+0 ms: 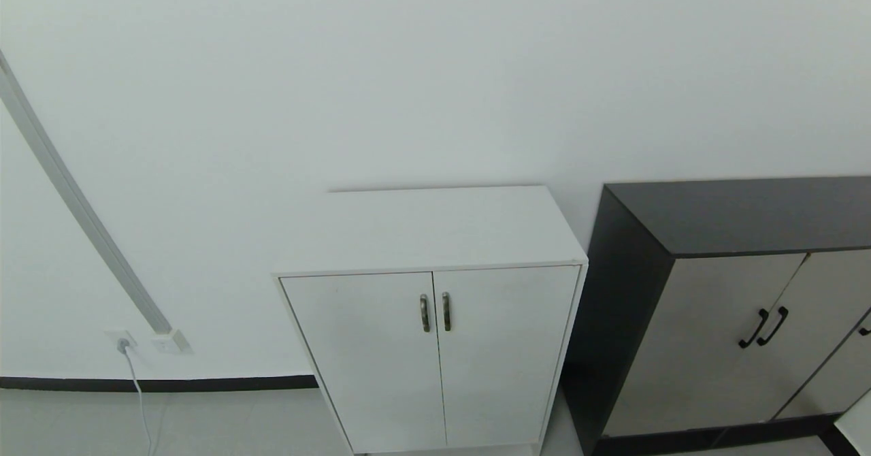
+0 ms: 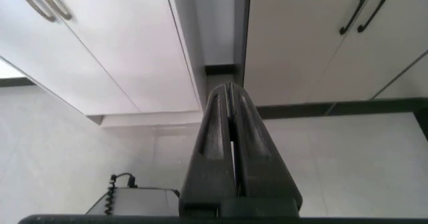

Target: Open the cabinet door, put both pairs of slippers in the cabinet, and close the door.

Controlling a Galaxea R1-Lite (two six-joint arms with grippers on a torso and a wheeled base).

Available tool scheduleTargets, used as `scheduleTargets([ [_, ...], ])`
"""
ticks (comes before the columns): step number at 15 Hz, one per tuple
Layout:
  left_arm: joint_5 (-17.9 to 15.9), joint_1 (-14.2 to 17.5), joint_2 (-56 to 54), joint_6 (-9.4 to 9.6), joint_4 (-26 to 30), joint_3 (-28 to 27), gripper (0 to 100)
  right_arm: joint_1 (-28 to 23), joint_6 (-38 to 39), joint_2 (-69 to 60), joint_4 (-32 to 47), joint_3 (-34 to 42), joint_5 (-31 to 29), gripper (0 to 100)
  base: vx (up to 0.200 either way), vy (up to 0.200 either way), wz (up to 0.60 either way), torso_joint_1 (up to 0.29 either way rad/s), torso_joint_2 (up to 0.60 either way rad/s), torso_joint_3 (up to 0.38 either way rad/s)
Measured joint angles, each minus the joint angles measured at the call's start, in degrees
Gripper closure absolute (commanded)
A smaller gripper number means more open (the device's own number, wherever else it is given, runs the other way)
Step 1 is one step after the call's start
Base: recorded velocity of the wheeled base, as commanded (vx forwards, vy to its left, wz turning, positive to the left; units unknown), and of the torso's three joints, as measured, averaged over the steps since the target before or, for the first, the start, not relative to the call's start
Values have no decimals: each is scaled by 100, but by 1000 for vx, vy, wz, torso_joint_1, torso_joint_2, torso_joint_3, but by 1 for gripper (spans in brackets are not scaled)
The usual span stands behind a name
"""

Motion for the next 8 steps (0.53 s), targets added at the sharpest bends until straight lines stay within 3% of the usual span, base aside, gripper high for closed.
scheduleTargets([
  [2,0,0,0,0,0,0,100,61,-57,-286,443,0,84,100,0,0,0,0,0,0],
  [8,7,0,0,0,2,0,100,-133,-117,-717,472,-13,101,100,0,0,0,0,0,0],
])
